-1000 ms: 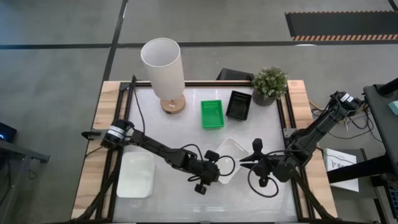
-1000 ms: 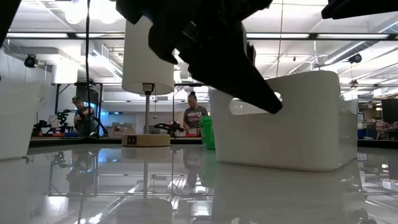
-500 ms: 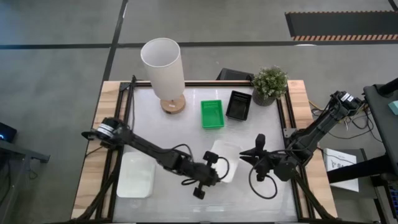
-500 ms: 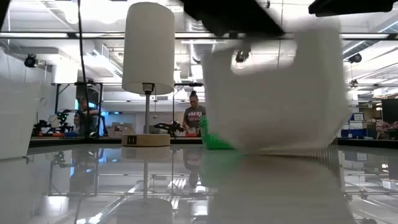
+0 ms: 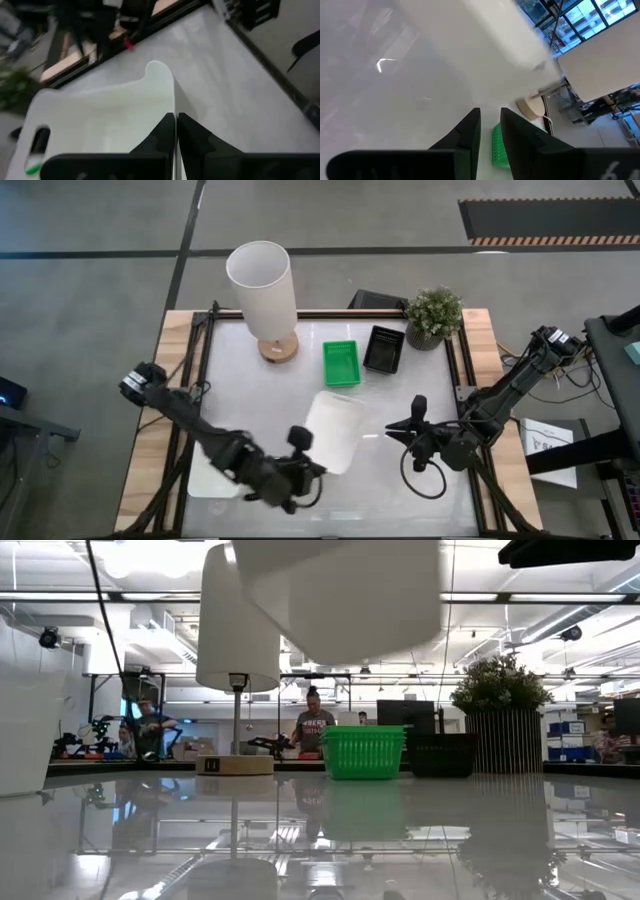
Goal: Stack baskets by color
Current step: Stack the white bin on top of the other white bin
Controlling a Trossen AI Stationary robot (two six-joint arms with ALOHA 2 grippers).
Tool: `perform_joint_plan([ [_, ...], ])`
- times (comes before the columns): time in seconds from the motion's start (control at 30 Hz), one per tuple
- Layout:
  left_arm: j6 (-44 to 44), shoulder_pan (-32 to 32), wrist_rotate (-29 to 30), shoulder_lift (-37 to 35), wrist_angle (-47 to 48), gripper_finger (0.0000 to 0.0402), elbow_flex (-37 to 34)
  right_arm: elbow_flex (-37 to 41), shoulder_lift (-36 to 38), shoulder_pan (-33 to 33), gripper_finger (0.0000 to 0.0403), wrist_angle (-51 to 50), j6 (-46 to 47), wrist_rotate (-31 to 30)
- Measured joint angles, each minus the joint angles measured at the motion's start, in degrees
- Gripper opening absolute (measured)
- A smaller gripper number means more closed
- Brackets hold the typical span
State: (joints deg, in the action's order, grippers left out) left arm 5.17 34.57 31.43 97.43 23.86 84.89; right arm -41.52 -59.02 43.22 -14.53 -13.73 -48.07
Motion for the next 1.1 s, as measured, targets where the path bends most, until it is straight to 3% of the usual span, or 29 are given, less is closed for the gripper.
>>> perform_joint_plan([
  [0.17, -15.8, 4.7, 6.8, -3.8, 22.3, 0.0, 3.7, 0.5, 0.0, 0.0, 0.0068, 0.0, 1.1, 0.0],
  [0.3, -35.1, 8.9, 7.2, -6.5, 39.4, 0.0, 5.1, 0.7, 0.0, 0.0, 0.0068, 0.1, 1.9, 0.0],
  [0.4, -44.4, 12.3, 5.4, -8.1, 46.0, 0.0, 4.9, 0.7, 0.0, 0.0, 0.0068, 0.1, 2.1, 0.0],
  [0.6, -53.1, 18.1, 4.0, -10.0, 48.6, 0.0, 6.0, 0.7, 0.0, 0.0, 0.0068, 0.2, 2.9, 0.0],
  [0.77, -59.5, 20.8, -4.5, -10.1, 51.1, 0.0, 6.3, 0.8, 0.0, 0.0, 0.0068, 0.1, 4.9, 0.0],
  [0.93, -74.9, 23.6, -15.2, -10.2, 59.2, 0.0001, 5.4, 1.5, 0.0, 0.0, 0.0068, 0.1, 6.7, 0.0],
  [1.1, -82.4, 25.5, -18.4, -10.3, 58.8, 0.0001, 4.2, 1.6, 0.0, 0.0, 0.0068, 0.1, 7.7, 0.0],
])
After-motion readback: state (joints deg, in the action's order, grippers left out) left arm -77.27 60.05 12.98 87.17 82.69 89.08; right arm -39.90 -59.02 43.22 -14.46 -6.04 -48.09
